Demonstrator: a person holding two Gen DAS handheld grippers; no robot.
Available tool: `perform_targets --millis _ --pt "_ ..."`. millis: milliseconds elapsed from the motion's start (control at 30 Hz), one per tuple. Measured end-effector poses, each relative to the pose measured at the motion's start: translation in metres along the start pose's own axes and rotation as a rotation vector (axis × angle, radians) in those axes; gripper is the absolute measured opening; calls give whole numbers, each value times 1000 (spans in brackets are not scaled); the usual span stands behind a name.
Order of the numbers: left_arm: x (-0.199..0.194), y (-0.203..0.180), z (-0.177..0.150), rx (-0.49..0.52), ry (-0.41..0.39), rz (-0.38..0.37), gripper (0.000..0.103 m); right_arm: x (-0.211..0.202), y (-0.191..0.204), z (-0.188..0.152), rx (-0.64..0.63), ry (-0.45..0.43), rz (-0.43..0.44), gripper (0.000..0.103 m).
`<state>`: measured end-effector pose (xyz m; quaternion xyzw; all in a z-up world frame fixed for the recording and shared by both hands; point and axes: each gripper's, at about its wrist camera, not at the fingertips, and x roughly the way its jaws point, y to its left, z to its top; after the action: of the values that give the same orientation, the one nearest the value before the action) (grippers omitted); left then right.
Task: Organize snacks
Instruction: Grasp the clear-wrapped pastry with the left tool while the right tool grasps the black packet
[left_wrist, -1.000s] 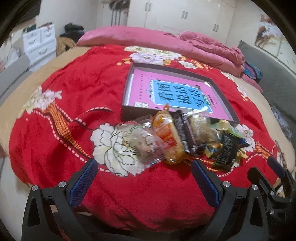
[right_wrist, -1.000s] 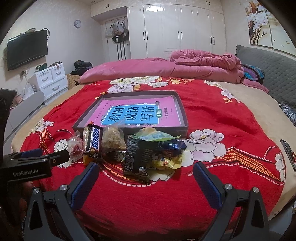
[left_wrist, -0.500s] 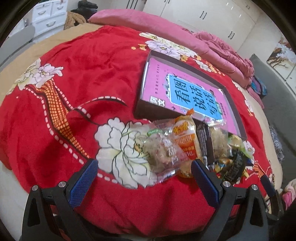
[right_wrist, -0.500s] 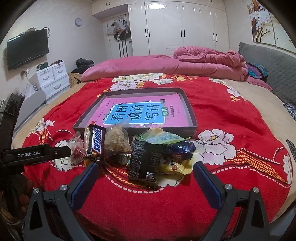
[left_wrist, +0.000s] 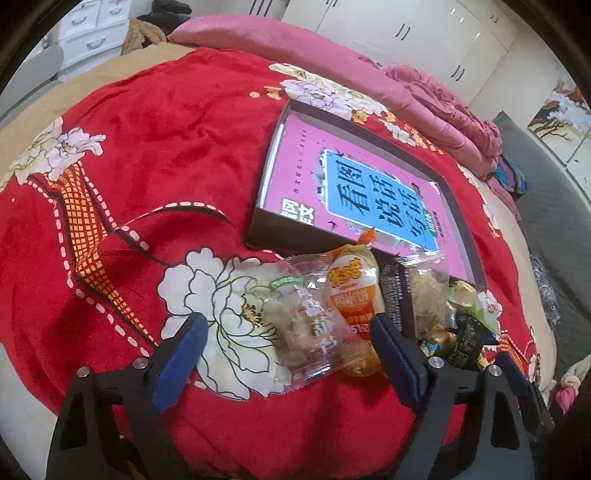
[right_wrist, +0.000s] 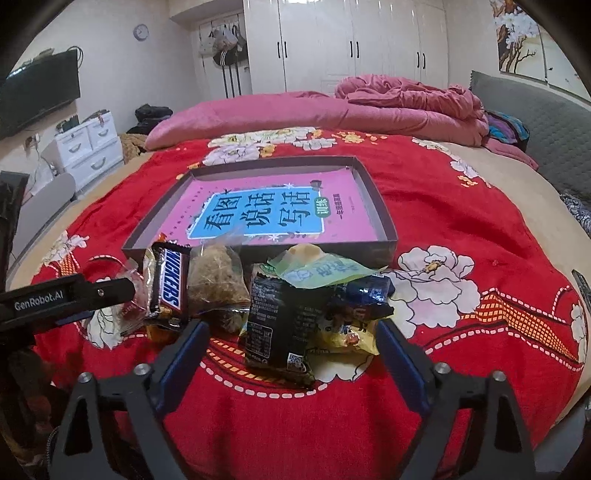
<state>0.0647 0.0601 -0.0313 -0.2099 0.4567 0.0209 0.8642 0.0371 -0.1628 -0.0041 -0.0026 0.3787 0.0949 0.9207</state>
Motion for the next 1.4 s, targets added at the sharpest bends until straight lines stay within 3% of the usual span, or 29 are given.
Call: perform_targets --millis 67,433,567,667,1033,1400 --pt "2 3 1 -15 12 -18 78 3 2 1 -12 3 -11 81" --pt "11 3 4 -38 44 -75 64 20 2 3 -9 42 -24 63" --pt "19 2 6 -64 79 -108 53 25 -1 2 -2 59 5 56" --pt "22 1 8 -65 91 -115 51 27 1 2 -11 70 33 48" --pt "20 7 13 -51 91 -156 46 18 -8 4 18 56 110 45" --pt "-10 9 14 -5 -7 -149 45 0 4 8 -24 -1 178 45"
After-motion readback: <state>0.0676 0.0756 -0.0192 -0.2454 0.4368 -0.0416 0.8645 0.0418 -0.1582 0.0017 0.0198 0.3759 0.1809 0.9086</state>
